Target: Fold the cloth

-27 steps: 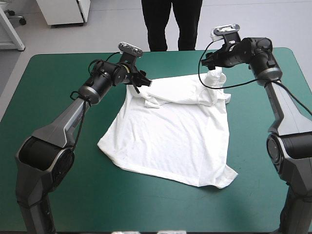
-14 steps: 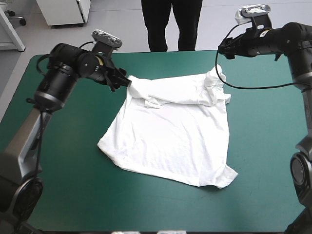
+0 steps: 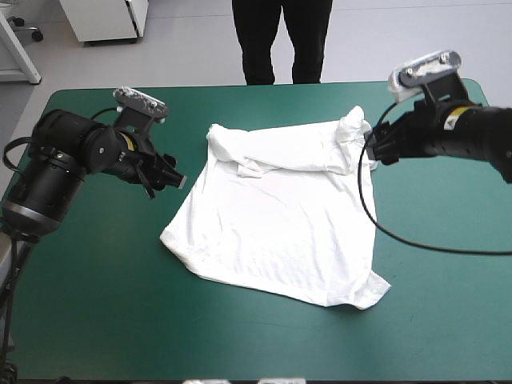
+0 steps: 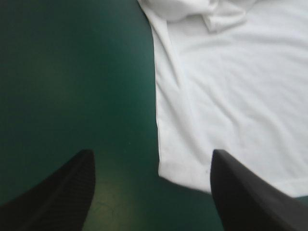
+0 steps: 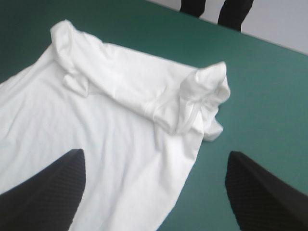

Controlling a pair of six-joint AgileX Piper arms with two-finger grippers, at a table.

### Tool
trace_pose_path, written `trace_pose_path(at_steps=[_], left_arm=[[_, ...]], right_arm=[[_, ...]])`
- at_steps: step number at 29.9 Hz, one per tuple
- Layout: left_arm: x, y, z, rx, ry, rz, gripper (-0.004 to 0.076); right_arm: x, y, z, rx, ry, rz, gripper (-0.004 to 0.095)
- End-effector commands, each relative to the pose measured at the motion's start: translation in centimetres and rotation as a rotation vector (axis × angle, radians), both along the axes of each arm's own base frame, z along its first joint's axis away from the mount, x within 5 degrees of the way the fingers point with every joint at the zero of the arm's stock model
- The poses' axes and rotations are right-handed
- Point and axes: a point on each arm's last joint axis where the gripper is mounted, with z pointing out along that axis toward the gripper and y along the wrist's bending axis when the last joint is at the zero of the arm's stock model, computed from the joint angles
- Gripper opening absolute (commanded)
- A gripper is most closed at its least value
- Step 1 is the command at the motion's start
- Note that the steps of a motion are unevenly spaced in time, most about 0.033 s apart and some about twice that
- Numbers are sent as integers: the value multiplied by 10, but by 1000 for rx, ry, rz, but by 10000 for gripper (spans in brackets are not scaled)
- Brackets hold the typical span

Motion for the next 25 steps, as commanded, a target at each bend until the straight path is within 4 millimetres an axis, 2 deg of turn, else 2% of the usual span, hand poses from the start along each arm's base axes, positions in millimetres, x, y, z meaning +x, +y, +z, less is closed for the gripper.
trace_pose_path(at_steps=[1, 5, 10, 16, 25], left_arm=[[-8, 5, -17, 37, 80, 16, 495], [2, 0, -54, 71, 144, 0, 495], [21, 3, -94, 83, 241, 34, 495], [43, -3, -128, 73, 305, 33, 495], [62, -10, -171, 106, 419, 35, 494]], right_arm=[[-34, -4, 3, 12, -19, -21, 742], [-55, -5, -5, -21, -17, 1, 738], [-68, -8, -6, -29, -23, 0, 738], [-71, -9, -4, -26, -33, -1, 738], [-72, -10, -5, -48, -31, 11, 738]])
